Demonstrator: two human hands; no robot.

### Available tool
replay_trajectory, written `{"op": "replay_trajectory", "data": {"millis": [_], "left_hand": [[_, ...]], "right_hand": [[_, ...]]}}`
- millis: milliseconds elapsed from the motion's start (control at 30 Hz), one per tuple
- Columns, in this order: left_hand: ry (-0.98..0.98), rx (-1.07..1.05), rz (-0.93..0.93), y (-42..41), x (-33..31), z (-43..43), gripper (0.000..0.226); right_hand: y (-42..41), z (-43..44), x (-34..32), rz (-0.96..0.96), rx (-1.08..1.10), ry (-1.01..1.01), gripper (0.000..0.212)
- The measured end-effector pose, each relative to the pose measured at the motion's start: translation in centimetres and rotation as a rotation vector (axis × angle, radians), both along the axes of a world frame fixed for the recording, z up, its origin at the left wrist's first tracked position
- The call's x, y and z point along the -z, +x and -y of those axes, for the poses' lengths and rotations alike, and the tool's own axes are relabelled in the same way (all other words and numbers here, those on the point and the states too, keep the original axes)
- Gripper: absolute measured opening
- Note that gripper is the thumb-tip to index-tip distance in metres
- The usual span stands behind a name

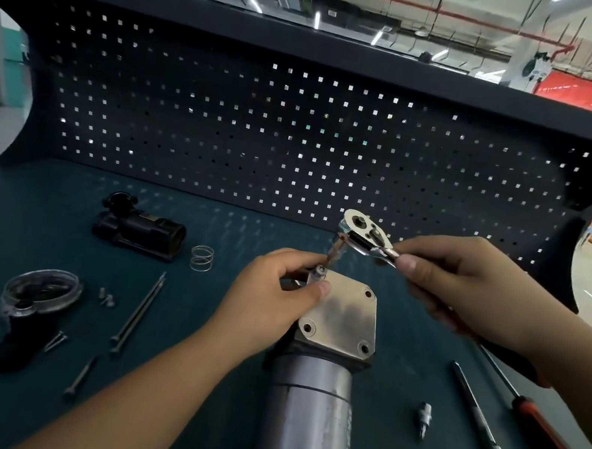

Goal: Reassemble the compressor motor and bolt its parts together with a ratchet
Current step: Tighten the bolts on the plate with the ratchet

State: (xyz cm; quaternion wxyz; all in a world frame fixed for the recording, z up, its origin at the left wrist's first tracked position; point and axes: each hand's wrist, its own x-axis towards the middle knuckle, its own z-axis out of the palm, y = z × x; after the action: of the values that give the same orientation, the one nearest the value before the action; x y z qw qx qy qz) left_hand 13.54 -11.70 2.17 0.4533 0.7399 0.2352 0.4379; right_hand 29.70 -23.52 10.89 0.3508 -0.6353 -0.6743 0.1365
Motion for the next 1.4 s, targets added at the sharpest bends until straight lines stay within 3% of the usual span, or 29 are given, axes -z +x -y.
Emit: {"op": "replay_trajectory", "data": {"millis": [167, 533, 733, 900, 1100, 1200, 1400], "left_hand": [[-0.003, -0.008, 0.016, 0.1, 0.1, 0.2, 0.026], [0.009, -0.033, 0.006, 0.3, 0.2, 0.2, 0.024], [0.108, -0.049, 0.015, 0.2, -0.6, 0.3, 0.023], [0.275, -0.076, 0.042, 0.0, -3.1, 0.3, 0.022], [0.22, 0.025, 0.038, 0.1, -3.7, -0.3, 0.024], [0.187, 0.062, 0.039, 0.3, -4.0, -0.6, 0.025], [0.186, 0.1, 0.027, 0.3, -4.1, -0.8, 0.027]], "right_hand": [[-0.5, -0.1, -0.3, 0.006, -0.005, -0.023, 0.028], [-0.7, 0.6, 0.1, 0.005, 0.071, -0.081, 0.019], [-1.3, 0.8, 0.2, 0.014, 0.173, -0.157, 0.041], [-3.1, 1.5, 1.6, -0.139, 0.246, -0.142, 0.045], [-6.5, 2.4, 2.8, -0.561, 0.228, -0.136, 0.018], [-7.6, 2.6, 3.6, -0.724, 0.186, -0.136, 0.017], [-6.8, 3.4, 3.8, -0.722, 0.113, -0.189, 0.02]]}}
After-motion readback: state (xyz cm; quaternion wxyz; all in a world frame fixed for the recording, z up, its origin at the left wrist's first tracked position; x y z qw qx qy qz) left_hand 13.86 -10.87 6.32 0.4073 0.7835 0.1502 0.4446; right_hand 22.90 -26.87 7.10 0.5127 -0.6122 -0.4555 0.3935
